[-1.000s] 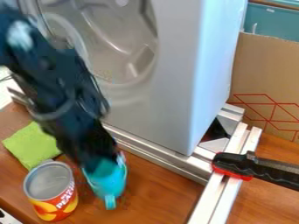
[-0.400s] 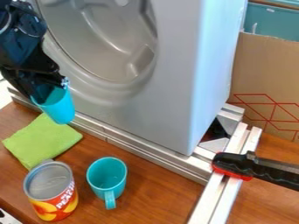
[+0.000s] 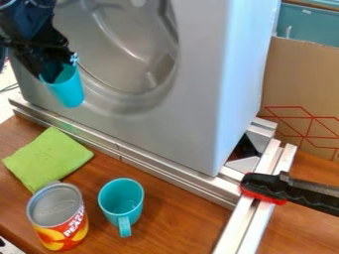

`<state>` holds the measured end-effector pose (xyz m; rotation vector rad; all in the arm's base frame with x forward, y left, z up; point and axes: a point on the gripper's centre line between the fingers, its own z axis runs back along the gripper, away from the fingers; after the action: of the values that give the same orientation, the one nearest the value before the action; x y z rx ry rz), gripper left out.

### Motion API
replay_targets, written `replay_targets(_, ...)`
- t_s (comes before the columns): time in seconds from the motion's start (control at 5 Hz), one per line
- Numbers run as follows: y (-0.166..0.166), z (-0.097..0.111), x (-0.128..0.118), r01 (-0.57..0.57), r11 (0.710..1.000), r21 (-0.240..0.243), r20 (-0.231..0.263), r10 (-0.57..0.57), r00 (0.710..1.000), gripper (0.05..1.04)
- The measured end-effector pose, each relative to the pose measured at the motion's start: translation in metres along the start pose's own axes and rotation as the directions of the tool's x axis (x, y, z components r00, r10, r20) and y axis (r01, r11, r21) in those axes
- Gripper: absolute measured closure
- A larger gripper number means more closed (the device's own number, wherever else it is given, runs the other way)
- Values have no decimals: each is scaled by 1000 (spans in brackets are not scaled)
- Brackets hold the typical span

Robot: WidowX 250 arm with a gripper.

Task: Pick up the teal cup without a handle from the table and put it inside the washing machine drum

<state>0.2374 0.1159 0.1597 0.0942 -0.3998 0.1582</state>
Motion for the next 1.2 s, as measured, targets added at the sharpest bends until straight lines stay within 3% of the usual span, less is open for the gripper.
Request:
replay_targets(0.2, 6, -8, 16, -15, 1000, -2, -9, 15, 1000, 987)
replay_targets(0.4, 15, -24, 26, -36, 999, 18, -50, 37, 998, 987)
replay_targets(0.8, 1, -50, 60, -51, 998, 46, -92, 55, 994, 987)
replay_targets(1.2, -6, -51, 69, -154, 983, 97, -52, 160, 986, 987)
